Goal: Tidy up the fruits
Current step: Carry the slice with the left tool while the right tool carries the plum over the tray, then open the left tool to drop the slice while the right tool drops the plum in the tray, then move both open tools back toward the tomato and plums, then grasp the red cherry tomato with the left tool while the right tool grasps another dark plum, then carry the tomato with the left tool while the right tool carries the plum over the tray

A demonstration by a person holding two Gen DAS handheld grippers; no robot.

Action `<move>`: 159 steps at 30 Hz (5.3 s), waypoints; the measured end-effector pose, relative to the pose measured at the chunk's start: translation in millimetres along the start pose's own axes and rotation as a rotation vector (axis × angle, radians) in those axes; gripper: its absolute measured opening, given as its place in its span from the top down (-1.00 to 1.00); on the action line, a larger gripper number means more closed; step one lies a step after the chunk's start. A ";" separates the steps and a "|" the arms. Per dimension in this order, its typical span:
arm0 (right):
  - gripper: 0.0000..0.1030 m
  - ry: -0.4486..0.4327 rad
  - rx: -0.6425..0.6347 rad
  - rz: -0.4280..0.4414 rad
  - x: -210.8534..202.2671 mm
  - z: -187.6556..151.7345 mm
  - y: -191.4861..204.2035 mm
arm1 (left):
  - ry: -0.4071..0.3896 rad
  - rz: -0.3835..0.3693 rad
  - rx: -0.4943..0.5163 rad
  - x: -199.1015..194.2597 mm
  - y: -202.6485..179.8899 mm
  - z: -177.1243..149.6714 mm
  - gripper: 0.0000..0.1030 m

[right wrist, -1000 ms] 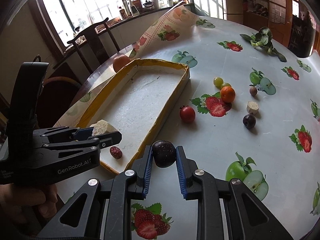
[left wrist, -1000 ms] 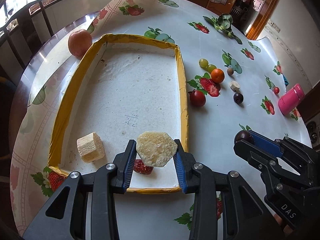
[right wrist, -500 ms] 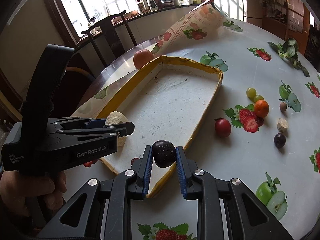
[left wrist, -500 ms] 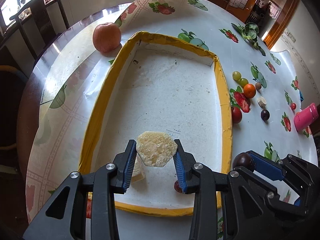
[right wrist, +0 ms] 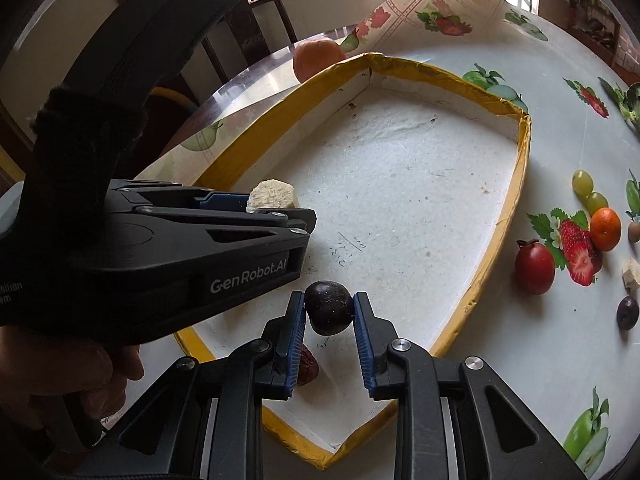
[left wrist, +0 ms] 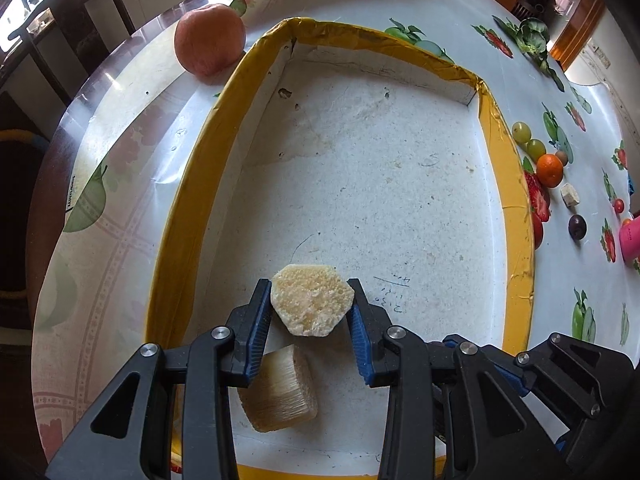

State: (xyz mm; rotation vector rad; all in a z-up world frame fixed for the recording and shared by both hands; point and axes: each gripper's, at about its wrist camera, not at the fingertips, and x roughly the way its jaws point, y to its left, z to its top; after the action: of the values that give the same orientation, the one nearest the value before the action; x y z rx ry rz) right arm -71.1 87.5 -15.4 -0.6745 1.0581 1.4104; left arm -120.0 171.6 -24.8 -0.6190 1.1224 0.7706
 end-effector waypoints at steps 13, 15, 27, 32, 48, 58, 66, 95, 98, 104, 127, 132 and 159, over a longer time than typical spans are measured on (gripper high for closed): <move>-0.03 -0.043 -0.029 0.002 -21.8 -8.2 6.2 | -0.026 0.019 -0.017 -24.0 2.5 -2.0 -0.09; -0.03 -0.054 -0.017 0.000 -29.2 -10.0 3.5 | -0.034 0.014 -0.020 -29.2 2.6 -2.7 -0.09; -0.03 -0.118 0.074 -0.036 -75.0 -30.4 -25.0 | -0.059 -0.008 0.000 -48.8 -16.3 -12.3 -0.09; -0.03 -0.130 0.101 -0.054 -85.6 -40.8 -35.2 | -0.064 -0.017 0.025 -54.6 -28.7 -17.5 -0.09; -0.03 -0.144 0.165 -0.098 -109.4 -71.7 -61.4 | -0.061 -0.038 0.077 -63.0 -60.4 -28.0 -0.09; -0.03 -0.140 0.236 -0.134 -118.0 -94.1 -90.8 | -0.053 -0.066 0.134 -62.6 -94.3 -28.1 -0.09; -0.03 -0.149 0.293 -0.154 -126.0 -103.3 -115.5 | -0.040 -0.103 0.166 -59.9 -118.3 -25.1 -0.09; -0.03 -0.168 0.438 -0.228 -99.4 -75.3 -217.9 | 0.063 -0.043 0.167 19.5 -180.4 24.5 -0.09; -0.03 -0.166 0.446 -0.241 -88.7 -65.0 -228.2 | 0.055 -0.026 0.186 22.9 -184.7 26.7 -0.09; -0.01 -0.143 0.431 -0.254 -66.1 -47.5 -240.0 | 0.004 -0.011 0.216 27.3 -190.1 30.7 -0.10; 0.48 -0.180 0.404 -0.219 -109.0 -79.7 -194.6 | -0.043 -0.124 0.182 -17.8 -163.6 6.6 0.47; 0.48 -0.200 0.386 -0.218 -122.3 -78.0 -181.7 | -0.065 -0.131 0.183 -35.3 -159.6 -1.6 0.47; 0.48 -0.210 0.261 -0.169 -122.4 -55.7 -109.7 | -0.147 -0.066 0.108 -79.8 -83.8 -15.6 0.47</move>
State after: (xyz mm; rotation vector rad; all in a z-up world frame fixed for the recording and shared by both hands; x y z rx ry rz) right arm 43.0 -27.7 46.2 -0.4054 0.9732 1.1451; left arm -80.1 91.5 50.2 -0.4977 0.9969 0.6834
